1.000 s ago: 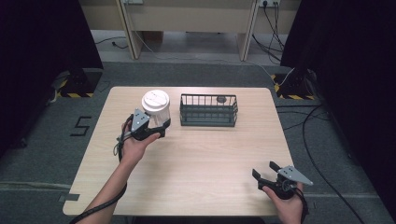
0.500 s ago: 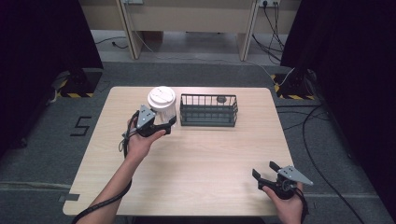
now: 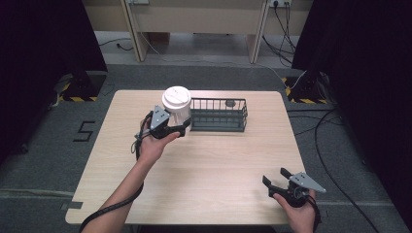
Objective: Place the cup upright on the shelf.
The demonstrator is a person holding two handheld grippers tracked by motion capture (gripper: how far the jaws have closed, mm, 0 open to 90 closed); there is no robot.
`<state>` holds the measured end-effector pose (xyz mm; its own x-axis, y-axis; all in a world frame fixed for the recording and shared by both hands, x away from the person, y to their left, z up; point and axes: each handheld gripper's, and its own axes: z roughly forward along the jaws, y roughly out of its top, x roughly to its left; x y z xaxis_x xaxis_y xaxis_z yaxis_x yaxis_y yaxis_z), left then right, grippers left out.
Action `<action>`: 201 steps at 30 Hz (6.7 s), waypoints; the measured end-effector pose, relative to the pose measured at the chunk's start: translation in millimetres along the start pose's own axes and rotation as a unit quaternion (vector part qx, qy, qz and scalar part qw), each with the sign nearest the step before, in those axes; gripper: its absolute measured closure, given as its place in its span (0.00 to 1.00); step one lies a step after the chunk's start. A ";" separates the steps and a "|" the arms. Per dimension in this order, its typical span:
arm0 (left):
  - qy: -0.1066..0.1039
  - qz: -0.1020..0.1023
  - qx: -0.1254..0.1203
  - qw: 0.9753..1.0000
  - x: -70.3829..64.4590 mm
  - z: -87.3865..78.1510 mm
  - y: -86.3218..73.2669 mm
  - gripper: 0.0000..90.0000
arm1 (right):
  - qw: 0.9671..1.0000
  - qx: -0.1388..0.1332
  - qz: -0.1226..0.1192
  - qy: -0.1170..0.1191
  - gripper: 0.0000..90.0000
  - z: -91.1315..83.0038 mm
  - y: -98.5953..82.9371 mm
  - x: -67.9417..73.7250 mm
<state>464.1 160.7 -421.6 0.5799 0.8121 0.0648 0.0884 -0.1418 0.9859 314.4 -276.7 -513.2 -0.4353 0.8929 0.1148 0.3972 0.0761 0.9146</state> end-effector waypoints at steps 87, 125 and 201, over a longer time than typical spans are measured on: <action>-0.004 -0.010 0.025 1.000 -41.1 150.5 43.1 0.20 | 1.000 -0.002 0.015 0.007 0.20 -0.5 0.1 -3.2; 0.010 -0.032 0.064 0.997 -44.9 174.5 14.8 0.20 | 1.000 0.000 0.009 0.012 0.20 0.1 0.1 -3.7; -0.002 0.004 0.066 0.998 -45.9 116.8 -0.7 0.16 | 1.000 0.005 0.003 0.007 0.20 0.9 0.5 -2.5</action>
<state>532.1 57.4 -443.2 0.5844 0.8082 0.0724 0.1885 -0.2220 0.9566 316.3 -278.5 -513.3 -0.4448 0.8867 0.1261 0.4077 0.0752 0.9100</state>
